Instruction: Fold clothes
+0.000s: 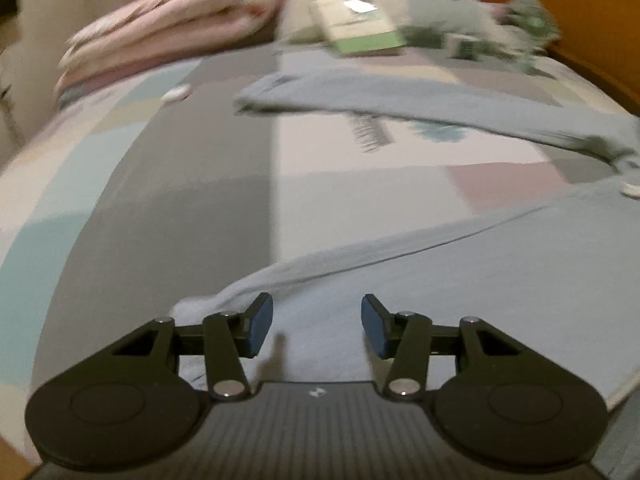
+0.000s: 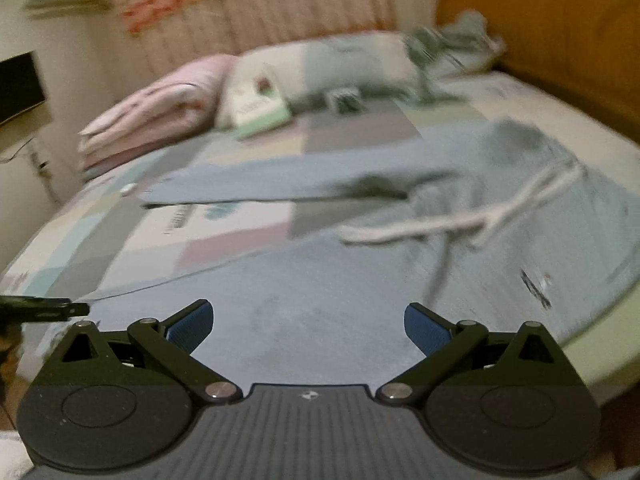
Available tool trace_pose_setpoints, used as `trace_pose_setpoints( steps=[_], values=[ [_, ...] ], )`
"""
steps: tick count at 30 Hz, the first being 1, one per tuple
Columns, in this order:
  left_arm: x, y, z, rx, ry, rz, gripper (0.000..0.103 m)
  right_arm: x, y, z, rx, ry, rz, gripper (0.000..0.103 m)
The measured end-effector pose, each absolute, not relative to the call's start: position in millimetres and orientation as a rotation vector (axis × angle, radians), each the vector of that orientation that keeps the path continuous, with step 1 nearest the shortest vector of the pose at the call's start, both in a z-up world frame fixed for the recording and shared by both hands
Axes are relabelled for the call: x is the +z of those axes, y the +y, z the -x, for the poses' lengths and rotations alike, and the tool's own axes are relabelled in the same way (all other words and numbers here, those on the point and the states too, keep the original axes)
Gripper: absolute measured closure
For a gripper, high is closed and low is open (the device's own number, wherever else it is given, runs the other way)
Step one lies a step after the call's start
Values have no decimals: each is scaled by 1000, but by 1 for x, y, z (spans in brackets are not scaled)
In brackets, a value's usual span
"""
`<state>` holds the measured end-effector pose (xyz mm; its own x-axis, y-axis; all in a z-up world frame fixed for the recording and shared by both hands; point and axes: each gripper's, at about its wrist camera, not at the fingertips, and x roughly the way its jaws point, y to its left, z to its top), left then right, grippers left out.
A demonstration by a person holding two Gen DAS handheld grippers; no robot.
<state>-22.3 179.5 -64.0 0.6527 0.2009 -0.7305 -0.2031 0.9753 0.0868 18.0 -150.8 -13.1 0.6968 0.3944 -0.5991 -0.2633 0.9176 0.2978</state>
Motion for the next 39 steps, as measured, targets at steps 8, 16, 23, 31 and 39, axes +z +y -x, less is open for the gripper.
trace_pose_setpoints(
  steps=[8,16,23,31,39],
  values=[
    [-58,87,-58,-102,791,-66,51,-35,-183,-71,251,818,-238,0],
    [-62,19,-141,-270,759,-116,56,-37,-198,-95,197,823,-264,0],
    [-81,-12,-193,-343,815,-93,60,-35,-209,-101,165,817,-285,0],
    [-96,-27,-185,-428,862,-156,60,-36,-216,-106,154,815,-293,0],
    [-95,-47,-159,-493,847,-294,81,-35,-213,-101,141,816,-278,0]
  ],
)
